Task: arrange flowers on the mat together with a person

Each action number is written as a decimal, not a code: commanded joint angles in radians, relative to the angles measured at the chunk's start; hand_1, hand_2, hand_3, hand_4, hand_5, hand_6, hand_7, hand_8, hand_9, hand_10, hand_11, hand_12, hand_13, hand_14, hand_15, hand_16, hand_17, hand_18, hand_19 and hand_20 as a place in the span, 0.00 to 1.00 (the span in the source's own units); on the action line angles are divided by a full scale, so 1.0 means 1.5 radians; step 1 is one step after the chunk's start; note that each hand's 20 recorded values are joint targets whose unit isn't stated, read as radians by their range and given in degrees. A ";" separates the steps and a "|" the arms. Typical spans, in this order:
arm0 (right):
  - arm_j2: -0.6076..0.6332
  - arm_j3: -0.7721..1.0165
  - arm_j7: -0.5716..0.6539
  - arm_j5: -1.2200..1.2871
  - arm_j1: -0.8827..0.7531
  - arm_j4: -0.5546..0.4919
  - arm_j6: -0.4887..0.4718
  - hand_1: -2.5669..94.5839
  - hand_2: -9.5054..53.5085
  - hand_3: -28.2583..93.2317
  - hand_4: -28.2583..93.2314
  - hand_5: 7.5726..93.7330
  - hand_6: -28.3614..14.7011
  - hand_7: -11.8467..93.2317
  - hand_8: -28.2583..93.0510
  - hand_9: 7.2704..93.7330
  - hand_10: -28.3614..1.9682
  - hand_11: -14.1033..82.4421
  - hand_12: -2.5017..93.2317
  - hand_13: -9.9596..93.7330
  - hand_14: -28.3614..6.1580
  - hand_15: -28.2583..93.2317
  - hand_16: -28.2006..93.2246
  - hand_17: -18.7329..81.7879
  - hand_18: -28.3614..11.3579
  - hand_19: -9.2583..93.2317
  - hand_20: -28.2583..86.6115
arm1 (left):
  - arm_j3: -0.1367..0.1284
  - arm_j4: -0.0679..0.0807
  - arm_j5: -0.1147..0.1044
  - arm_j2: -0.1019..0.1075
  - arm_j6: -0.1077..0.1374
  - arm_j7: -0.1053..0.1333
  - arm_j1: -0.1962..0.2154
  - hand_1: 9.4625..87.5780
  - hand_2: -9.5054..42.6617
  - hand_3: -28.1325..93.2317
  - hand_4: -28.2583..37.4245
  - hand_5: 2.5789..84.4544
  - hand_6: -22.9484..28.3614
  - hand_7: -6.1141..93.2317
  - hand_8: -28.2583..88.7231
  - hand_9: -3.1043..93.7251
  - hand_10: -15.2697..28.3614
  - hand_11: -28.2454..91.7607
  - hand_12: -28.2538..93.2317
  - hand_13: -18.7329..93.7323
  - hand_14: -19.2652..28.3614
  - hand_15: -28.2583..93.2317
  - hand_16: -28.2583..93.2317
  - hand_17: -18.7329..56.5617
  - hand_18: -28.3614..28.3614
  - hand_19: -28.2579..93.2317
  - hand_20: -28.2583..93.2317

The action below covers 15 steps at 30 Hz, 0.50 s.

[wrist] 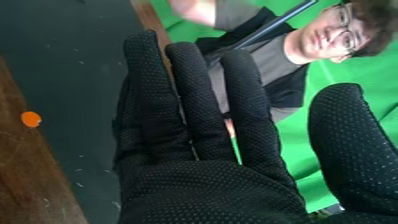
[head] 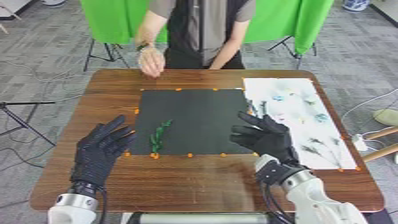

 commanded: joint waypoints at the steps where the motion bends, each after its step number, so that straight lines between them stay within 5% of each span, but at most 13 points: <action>1: 0.022 0.006 -0.005 -0.046 0.014 -0.016 0.021 0.20 0.37 0.93 0.00 0.57 0.58 0.23 0.13 0.61 0.26 0.32 0.15 0.57 0.19 0.64 0.29 0.30 0.22 0.68 0.41 | -0.005 -0.003 0.002 0.001 -0.003 -0.004 0.009 0.17 0.36 0.86 0.04 0.47 0.70 0.17 0.17 0.44 0.92 0.47 0.32 0.42 1.00 0.69 0.13 0.16 0.96 0.78 0.16; 15: 0.126 -0.008 0.042 -0.360 -0.002 -0.059 0.274 0.28 0.24 0.94 0.00 0.54 0.55 0.27 0.12 0.65 0.31 0.44 0.17 0.62 0.31 0.71 0.29 0.34 0.22 0.73 0.42 | -0.008 -0.006 -0.002 0.010 -0.003 -0.001 0.006 0.17 0.36 0.86 0.04 0.47 0.70 0.17 0.17 0.44 0.92 0.48 0.32 0.42 1.00 0.69 0.13 0.16 0.96 0.78 0.16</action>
